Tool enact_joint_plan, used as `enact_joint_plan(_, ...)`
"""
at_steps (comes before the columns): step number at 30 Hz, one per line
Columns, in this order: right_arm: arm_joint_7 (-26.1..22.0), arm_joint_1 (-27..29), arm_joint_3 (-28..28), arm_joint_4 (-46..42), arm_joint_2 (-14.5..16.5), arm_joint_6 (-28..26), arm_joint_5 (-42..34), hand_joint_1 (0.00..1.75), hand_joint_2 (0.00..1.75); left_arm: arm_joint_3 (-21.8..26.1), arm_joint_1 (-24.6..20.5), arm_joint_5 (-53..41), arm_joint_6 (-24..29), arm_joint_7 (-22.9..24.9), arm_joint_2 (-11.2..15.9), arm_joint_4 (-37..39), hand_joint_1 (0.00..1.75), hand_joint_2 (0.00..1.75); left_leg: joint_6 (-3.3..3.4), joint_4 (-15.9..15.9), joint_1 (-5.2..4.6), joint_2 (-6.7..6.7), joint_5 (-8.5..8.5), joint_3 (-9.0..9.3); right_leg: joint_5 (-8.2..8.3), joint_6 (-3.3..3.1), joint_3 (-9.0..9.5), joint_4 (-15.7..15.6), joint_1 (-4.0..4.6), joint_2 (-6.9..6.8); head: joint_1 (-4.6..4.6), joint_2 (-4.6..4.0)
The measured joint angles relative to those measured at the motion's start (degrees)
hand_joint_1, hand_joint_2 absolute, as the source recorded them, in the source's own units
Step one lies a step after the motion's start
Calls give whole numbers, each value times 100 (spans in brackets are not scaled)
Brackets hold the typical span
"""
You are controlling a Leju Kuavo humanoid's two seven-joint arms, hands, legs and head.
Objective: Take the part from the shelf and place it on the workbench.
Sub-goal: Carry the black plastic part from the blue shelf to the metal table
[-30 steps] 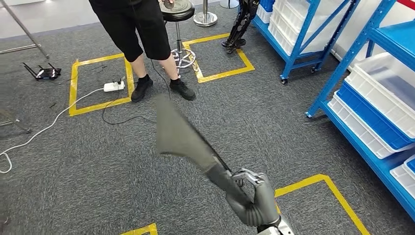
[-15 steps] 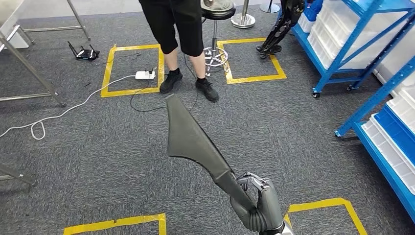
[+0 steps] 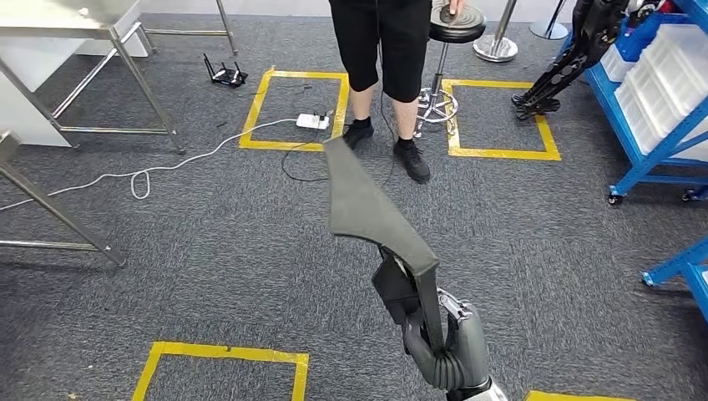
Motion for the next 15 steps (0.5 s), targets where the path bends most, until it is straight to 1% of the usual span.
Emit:
enact_joint_plan(1,-17,-30,-3,21,31,5,-5,175,175,-1,17,-36,-16,62,27,0,0,175,-32,18,-1,62,-9,-22,22,-42,11,-10,-8,-63,-2,0)
enact_joint_plan(2,-32,-54,-7,38,64,7,-4,175,175,-2,27,-62,-32,117,45,0,0,175,-55,121,-5,205,-83,-74,45,-90,17,-20,-24,-134,-18,0)
enact_joint_plan(3,-45,-70,-11,53,95,8,1,175,175,-3,27,-75,-44,136,54,0,0,175,-69,348,-9,391,-231,-171,61,-132,12,-29,-34,-211,-39,0)
enact_joint_plan(4,-54,-79,-18,69,119,7,14,175,175,-3,19,-81,-56,98,56,-1,0,175,-80,674,-16,592,-432,-313,65,-159,10,-29,-16,-291,-56,0)
enact_joint_plan(5,-62,-83,-28,81,139,7,27,175,175,-4,8,-80,-69,16,54,-1,0,175,-93,1055,-12,707,-632,-480,67,-184,4,-27,-1,-378,-72,0)
enact_joint_plan(6,-66,-90,-41,92,151,14,39,175,175,-4,-7,-83,-80,-84,50,-2,0,175,-106,1380,-6,762,-767,-619,66,-191,-1,-26,16,-472,-74,0)
enact_joint_plan(7,-64,-102,-57,100,165,30,47,175,175,-4,-21,-88,-90,-171,46,-2,0,175,-115,1540,-2,793,-799,-675,62,-195,-4,-25,26,-562,-72,0)
enact_joint_plan(8,-61,-116,-70,106,181,51,48,175,175,-4,-34,-103,-98,-230,44,-3,0,175,-120,1491,0,823,-731,-623,58,-198,-2,-24,31,-647,-74,0)
enact_joint_plan(9,-57,-133,-81,112,201,79,51,175,175,-4,-47,-120,-99,-262,47,-4,0,175,-116,1230,1,874,-583,-458,51,-196,7,-23,35,-724,-74,0)
enact_joint_plan(10,-54,-151,-88,119,221,105,59,175,175,-5,-62,-138,-92,-277,52,-8,0,175,-99,845,-5,997,-424,-227,41,-188,21,-23,42,-793,-77,0)
enact_joint_plan(11,-51,-167,-92,127,238,126,72,175,175,-5,-84,-159,-82,-283,60,-13,0,175,-71,481,-29,1122,-310,-19,24,-167,32,-17,66,-855,-80,0)
enact_joint_plan(12,-47,-181,-96,137,250,144,88,175,175,-7,-106,-174,-72,-284,66,-20,0,175,-35,221,-51,1213,-245,120,10,-140,42,-16,88,-911,-72,0)
enact_joint_plan(13,-43,-193,-99,147,258,157,104,175,175,-7,-122,-189,-63,-280,71,-26,0,175,3,89,-78,1261,-235,179,-1,-115,51,-18,110,-969,-66,0)
enact_joint_plan(14,-39,-203,-101,156,263,164,117,175,175,-8,-131,-201,-60,-271,76,-31,0,175,41,59,-103,1209,-241,169,-8,-87,59,-26,124,-1035,-58,0)
enact_joint_plan(15,-35,-210,-102,163,271,167,124,175,175,-8,-129,-212,-60,-258,79,-33,0,175,83,40,-97,1126,-227,163,-17,-61,69,-33,126,-1084,-52,0)
